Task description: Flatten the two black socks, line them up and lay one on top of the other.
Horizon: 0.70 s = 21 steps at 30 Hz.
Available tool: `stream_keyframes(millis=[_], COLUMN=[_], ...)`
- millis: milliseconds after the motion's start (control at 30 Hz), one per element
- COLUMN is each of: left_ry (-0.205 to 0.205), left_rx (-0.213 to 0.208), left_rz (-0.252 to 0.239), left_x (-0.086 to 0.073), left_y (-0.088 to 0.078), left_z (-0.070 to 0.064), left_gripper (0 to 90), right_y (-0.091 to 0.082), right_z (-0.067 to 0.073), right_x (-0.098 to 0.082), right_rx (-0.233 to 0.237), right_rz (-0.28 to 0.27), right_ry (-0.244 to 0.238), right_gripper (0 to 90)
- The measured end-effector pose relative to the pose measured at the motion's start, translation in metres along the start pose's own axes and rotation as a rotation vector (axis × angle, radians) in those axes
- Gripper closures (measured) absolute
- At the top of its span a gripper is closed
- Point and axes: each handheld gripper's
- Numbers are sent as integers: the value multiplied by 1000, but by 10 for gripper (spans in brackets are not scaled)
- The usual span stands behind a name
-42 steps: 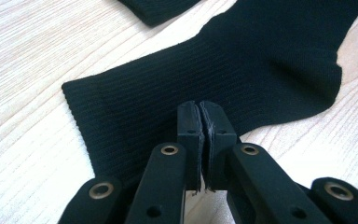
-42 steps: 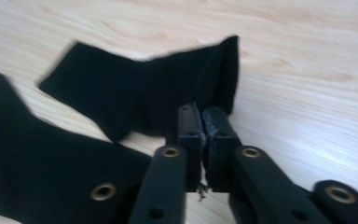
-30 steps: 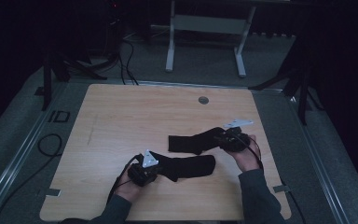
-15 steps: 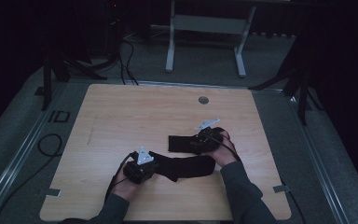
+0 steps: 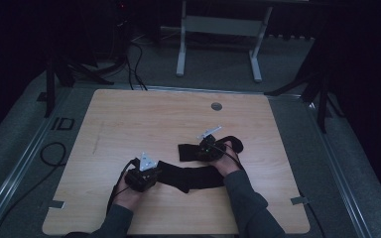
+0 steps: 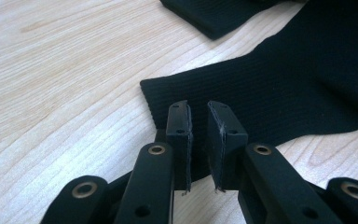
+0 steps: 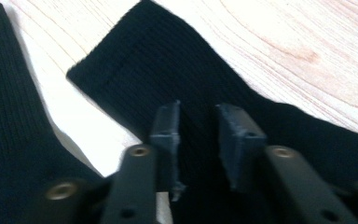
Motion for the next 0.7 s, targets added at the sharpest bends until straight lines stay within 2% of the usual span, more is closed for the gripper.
stream_keyframes(millis=[33, 67, 133, 300, 333, 367, 400, 433, 500, 533, 567, 600, 633, 667, 700], left_ry=[0, -1, 1, -2, -6, -6, -11, -11, -10, -11, -11, -7, -7, -5, -5], left_rx=[0, 1, 1, 8, 10, 10, 12, 12, 11, 9, 9, 7, 7, 6, 6], left_rz=[0, 3, 9, 23, 28, 28, 32, 32, 38, 44, 44, 52, 52, 54, 54], left_x=[0, 0, 0, -1, -2, -2, -2, -2, -3, -3, -3, -3, -3, -3, -3], left_y=[0, 0, 1, 2, 2, 2, 3, 3, 3, 4, 4, 6, 6, 7, 7], left_z=[0, 0, 0, 1, 1, 1, 1, 1, 1, -1, -1, -2, -2, -4, -4], left_gripper=[800, 800, 801, 805, 806, 807, 808, 808, 808, 810, 811, 812, 813, 814, 814], right_y=[0, 0, 0, -1, -7, -7, -16, -16, -28, -42, -42, -55, -55, -68, -68], right_z=[0, 1, 0, 0, 2, 2, 4, 4, 7, 11, 11, 15, 15, 18, 18], right_x=[0, 0, 1, 2, 2, 2, 3, 3, 2, 1, 1, -1, -1, -3, -3], right_rx=[0, -5, -1, -1, 4, 4, 25, 25, 44, 62, 62, 79, 79, 104, 104], right_rz=[0, 2, -1, -6, -30, -30, -59, -59, -91, -123, -123, -153, -153, -188, -188], right_ry=[0, 6, 23, 66, 80, 80, 108, 108, 130, 151, 151, 157, 157, 170, 170], right_gripper=[714, 796, 830, 842, 842, 842, 841, 841, 840, 839, 839, 838, 838, 838, 838])
Point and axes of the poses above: each handheld gripper's, and its own axes: y roughly forward along the jaws, x roughly out of its top, z roughly to its left, and after that the axes turned 13 degrees about y, right-handed
